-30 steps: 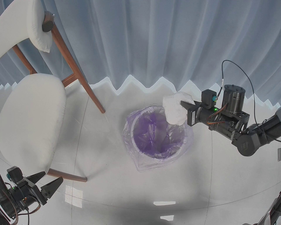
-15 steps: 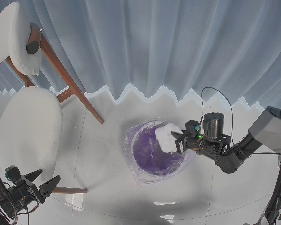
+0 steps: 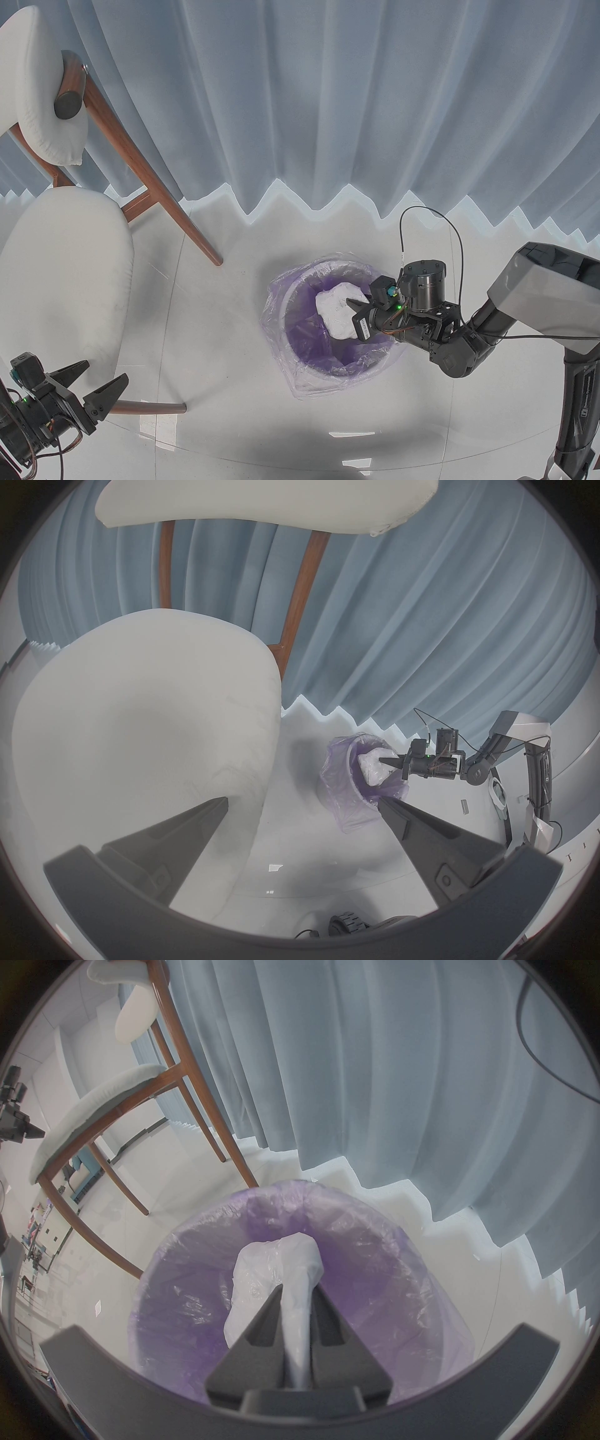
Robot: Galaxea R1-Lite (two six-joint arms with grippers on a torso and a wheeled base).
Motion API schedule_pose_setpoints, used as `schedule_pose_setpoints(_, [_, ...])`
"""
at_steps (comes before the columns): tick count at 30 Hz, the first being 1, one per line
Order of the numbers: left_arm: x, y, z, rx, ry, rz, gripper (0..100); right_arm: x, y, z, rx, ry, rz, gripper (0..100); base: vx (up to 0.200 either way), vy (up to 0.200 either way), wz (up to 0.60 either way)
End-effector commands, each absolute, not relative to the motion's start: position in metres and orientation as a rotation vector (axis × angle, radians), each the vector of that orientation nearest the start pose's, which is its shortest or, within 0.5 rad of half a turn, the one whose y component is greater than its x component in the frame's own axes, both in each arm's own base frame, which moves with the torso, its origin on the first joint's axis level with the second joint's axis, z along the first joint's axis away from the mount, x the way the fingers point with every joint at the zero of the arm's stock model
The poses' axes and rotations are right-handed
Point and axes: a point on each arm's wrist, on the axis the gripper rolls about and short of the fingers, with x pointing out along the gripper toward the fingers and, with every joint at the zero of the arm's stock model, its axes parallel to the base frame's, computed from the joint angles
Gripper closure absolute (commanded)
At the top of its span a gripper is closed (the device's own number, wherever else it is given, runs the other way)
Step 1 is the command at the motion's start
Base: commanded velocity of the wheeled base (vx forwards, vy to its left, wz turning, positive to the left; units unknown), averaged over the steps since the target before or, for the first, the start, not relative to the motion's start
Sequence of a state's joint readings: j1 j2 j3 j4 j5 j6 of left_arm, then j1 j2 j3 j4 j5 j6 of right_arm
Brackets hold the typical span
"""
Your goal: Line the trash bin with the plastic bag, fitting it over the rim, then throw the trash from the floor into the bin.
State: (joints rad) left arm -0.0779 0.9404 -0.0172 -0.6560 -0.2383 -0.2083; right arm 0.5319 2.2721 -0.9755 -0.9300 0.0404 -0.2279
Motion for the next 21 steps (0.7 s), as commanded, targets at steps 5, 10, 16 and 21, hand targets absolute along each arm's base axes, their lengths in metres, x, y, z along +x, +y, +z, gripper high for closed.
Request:
schedule_pose_setpoints(5, [0.085,-0.01,0.117,-0.229,0.317,-0.26,0,0.358,0.211,0.024,-0.319,0.335,0.604,100,0.0,0.0,0.0])
schedule_pose_setpoints(10, [0.085,-0.01,0.117,-0.23,0.317,-0.257,0,0.359,0.21,0.023,-0.317,0.337,0.599,100,0.0,0.0,0.0])
schedule_pose_setpoints(16, [0.085,-0.01,0.117,-0.23,0.318,-0.257,0,0.359,0.212,0.029,-0.309,0.298,0.599,0,0.0,0.0,0.0])
schedule_pose_setpoints(21, [0.085,-0.01,0.117,-0.23,0.318,-0.256,0,0.354,0.204,0.06,-0.285,0.231,0.58,0,0.0,0.0,0.0])
